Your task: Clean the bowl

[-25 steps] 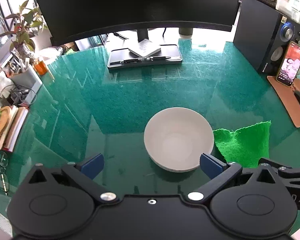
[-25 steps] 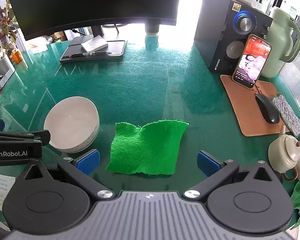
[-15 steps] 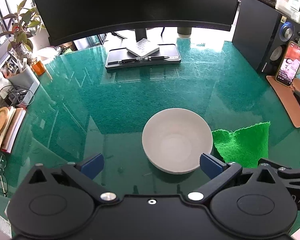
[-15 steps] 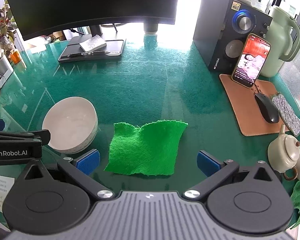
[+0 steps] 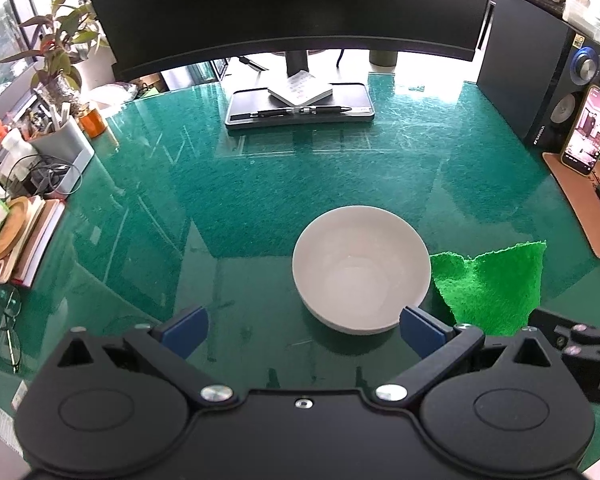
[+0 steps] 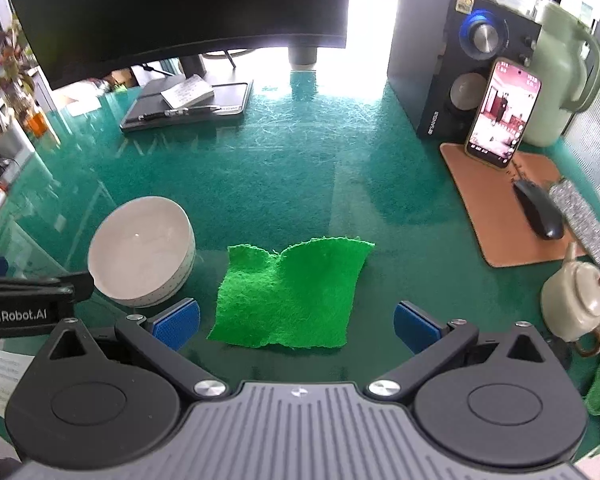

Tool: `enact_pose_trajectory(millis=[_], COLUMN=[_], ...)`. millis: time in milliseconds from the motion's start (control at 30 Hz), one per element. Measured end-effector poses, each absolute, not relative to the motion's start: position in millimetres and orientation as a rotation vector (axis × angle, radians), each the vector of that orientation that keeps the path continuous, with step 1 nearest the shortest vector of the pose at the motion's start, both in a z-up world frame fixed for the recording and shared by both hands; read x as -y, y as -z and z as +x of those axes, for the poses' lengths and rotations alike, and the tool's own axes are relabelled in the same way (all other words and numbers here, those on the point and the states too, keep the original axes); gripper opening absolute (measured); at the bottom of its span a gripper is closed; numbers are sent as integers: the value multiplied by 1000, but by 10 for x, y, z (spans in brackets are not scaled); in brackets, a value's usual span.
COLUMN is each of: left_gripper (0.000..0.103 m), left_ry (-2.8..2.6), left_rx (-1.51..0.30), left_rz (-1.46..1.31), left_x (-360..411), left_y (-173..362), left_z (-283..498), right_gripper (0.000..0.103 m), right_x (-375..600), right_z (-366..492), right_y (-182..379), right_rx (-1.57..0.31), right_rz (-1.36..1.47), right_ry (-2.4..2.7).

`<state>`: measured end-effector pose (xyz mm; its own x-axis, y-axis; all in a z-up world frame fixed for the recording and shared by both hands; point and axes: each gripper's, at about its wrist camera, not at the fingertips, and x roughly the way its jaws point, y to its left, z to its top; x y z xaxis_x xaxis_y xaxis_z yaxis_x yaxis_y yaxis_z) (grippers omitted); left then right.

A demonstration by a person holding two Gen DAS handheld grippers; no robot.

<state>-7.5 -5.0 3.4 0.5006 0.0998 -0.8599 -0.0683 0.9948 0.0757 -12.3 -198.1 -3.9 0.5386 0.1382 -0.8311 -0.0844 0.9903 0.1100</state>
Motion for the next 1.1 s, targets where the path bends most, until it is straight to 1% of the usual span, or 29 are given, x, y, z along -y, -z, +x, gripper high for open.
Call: enact_pose_trajectory(millis=[200,267,567,767,933,967,1000,1033,1067,1100], left_gripper=[103,103,103,103,103,103,103,103,103,103], left_ry=[-145,-163,-235,-256,-225,-213,-200,-186,-172,-157], left_rx=[-1060,-1073,-1115,-1119,-1107,-1102,-1096,-1096,-1096,-1097], left_rz=[32,28,71,67,53,54,55,54,53,47], left_x=[79,87,201,133,-23,-58,-92,-122,-152,-180], left_y=[-30,-18,35,47,48,44,41,54,67,80], left_z=[-154,-176,-294,-380,-294,-273,-251,-227,-203,-188], right_gripper=[101,99,100,100,94,89,77,68,34,5], right_x=[2362,2432,2467,2498,2462,2449,2437,2424,2411,2399], right_z=[-133,-136,-54,55,234,239,245,250,255,261], right_y=[298,375,546,648,869,896,923,951,978,1005], right_rx=[-976,-967,-1038,-991,-1029,-1040,-1051,-1062,-1073,-1084], right_rz=[255,271,307,360,404,412,420,429,437,446], right_ry=[-251,-281,-295,-274,-253,-252,-251,-249,-248,-247])
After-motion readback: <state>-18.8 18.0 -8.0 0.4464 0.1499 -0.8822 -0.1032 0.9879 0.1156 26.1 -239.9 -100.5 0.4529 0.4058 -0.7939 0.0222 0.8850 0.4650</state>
